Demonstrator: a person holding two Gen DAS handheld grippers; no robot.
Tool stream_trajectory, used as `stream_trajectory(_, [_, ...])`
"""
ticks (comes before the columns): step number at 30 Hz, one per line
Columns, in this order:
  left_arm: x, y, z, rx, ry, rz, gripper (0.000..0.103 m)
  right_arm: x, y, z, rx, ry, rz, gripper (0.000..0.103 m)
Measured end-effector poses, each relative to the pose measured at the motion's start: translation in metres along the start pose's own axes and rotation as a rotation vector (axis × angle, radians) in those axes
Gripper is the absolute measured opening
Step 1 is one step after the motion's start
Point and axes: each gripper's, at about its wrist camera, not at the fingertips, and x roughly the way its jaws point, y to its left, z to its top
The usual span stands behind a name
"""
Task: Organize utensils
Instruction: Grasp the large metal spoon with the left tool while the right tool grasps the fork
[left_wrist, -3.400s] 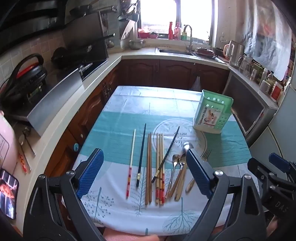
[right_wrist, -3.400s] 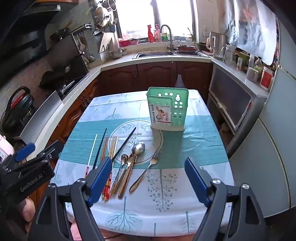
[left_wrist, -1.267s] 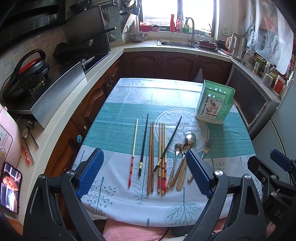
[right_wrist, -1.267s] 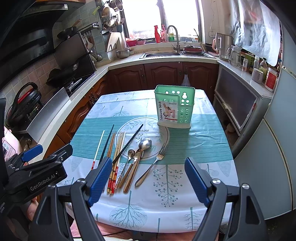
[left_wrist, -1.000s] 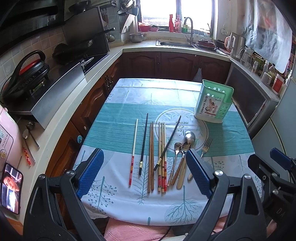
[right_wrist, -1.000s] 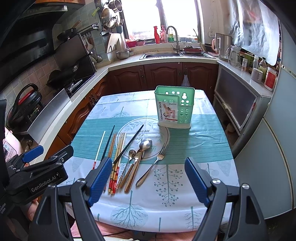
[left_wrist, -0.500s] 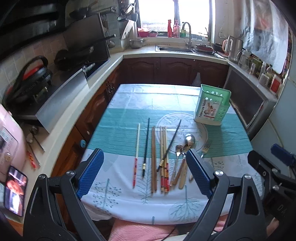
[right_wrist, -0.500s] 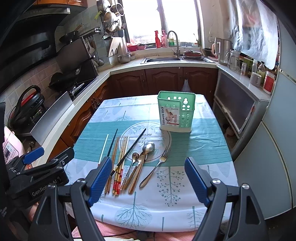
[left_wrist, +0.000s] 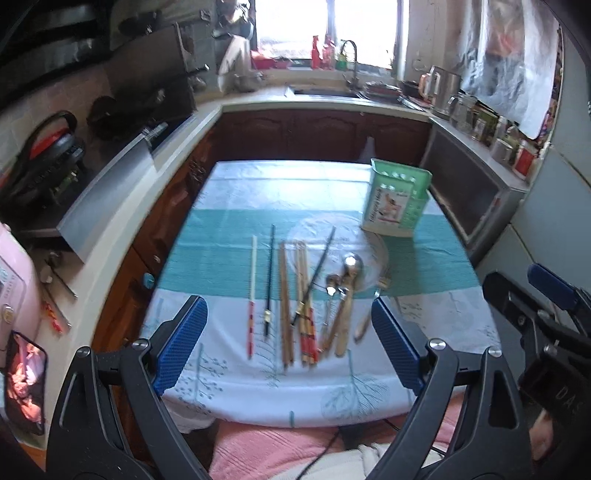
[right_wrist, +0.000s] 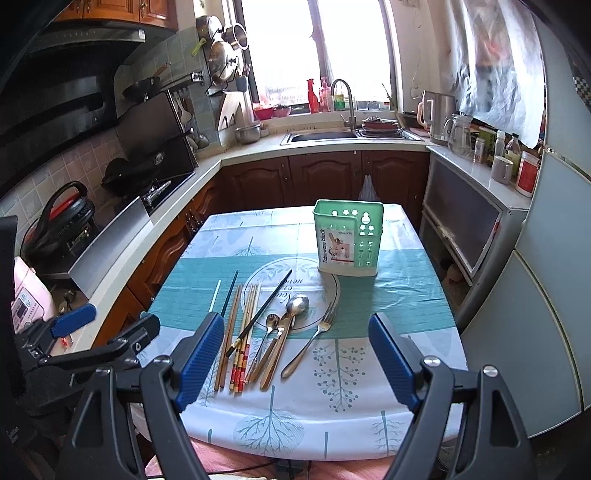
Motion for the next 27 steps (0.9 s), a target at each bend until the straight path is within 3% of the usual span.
stream_trajectory(6, [-0.001, 0.010, 0.012, -0.023, -0.007, -0.022, 0.090, -0.005, -0.012, 0.012, 0.004, -0.045, -0.033, 0.081])
stream_trajectory(11, [-0.002, 0.017, 0.035, -0.003, -0.111, -0.033, 0.089, 0.009, -0.033, 0.041, 0.039, 0.003, 0.002, 0.081])
stream_trajectory(13, [0.002, 0.020, 0.049, -0.008, -0.116, -0.057, 0.089, 0.016, -0.039, 0.053, 0.047, 0.022, 0.009, 0.081])
stream_trajectory(17, [0.019, 0.028, 0.082, -0.029, -0.051, -0.130, 0.090, 0.033, -0.053, 0.079, 0.051, 0.044, 0.012, 0.081])
stream_trajectory(23, [0.062, 0.016, 0.122, 0.056, -0.038, -0.045, 0.090, 0.072, -0.058, 0.104, 0.037, 0.107, 0.027, 0.081])
stream_trajectory(27, [0.113, 0.008, 0.131, 0.063, 0.044, -0.124, 0.090, 0.114, -0.061, 0.099, 0.044, 0.199, 0.039, 0.081])
